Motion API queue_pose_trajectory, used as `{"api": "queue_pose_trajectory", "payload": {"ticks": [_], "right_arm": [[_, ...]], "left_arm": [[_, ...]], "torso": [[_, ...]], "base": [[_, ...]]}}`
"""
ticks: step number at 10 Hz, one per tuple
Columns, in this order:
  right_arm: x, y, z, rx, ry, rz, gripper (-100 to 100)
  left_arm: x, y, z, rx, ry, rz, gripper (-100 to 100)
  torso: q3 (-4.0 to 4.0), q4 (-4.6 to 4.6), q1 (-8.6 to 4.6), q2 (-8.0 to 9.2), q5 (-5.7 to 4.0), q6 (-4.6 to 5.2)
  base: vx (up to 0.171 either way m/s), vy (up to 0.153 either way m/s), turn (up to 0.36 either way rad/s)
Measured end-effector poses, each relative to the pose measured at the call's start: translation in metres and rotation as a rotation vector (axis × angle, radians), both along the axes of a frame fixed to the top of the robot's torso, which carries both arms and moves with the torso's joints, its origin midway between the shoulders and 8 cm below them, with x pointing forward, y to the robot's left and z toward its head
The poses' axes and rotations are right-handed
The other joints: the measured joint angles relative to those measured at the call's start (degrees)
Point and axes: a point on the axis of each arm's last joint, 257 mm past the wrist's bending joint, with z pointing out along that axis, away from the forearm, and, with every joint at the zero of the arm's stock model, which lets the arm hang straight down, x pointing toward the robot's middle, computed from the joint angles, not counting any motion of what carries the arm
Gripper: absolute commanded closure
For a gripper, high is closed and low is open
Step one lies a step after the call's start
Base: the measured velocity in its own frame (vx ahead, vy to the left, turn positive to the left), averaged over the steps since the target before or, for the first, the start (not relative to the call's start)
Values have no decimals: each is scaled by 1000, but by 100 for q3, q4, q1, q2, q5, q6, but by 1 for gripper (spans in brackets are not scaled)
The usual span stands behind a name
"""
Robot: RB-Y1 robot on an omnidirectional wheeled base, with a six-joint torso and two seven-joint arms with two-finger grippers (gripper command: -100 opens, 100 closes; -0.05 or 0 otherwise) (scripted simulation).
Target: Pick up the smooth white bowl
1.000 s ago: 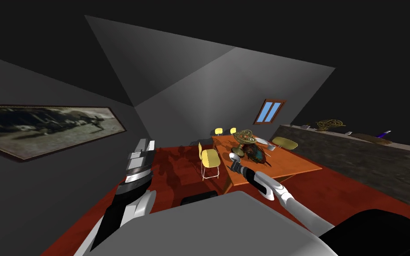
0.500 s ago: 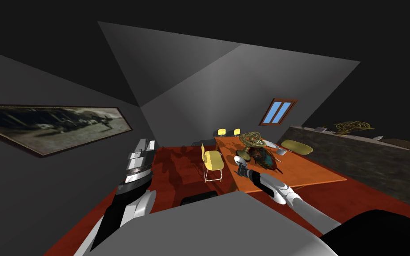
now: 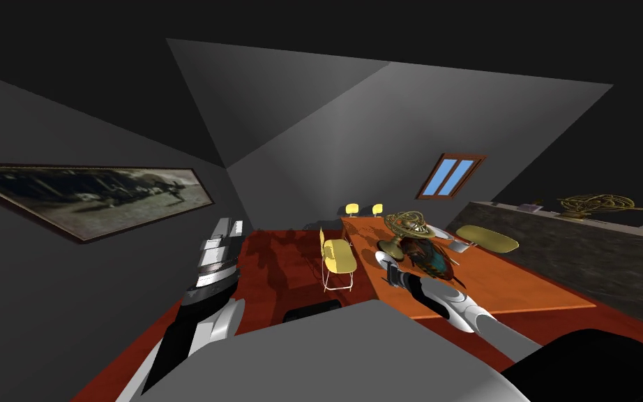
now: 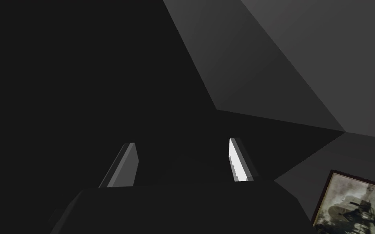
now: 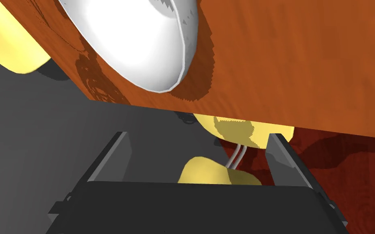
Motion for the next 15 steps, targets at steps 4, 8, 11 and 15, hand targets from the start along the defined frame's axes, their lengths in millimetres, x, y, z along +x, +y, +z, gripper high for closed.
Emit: {"api": "queue_pose_trajectory", "payload": {"ticks": [4,8,11,15], "right_arm": [[-38,-45,-10,-127,94,11,-100],[-82,-79,-23,-217,189,18,-100],[-99,-88,-30,-239,227,20,0],[-105,-74,-49,-236,232,5,-100]], "left_arm": [[0,0,0,0,0,0,0],[0,0,0,0,0,0,0],[0,0,0,0,0,0,0],[0,0,0,0,0,0,0]], "torso": [[1,1,-5,1,0,0],[-3,-1,-8,-6,-2,0],[16,6,-2,28,-1,1],[23,9,-13,40,-4,1]], "base": [[69,7,40],[97,0,42],[3,3,-8],[-15,-21,57]]}}
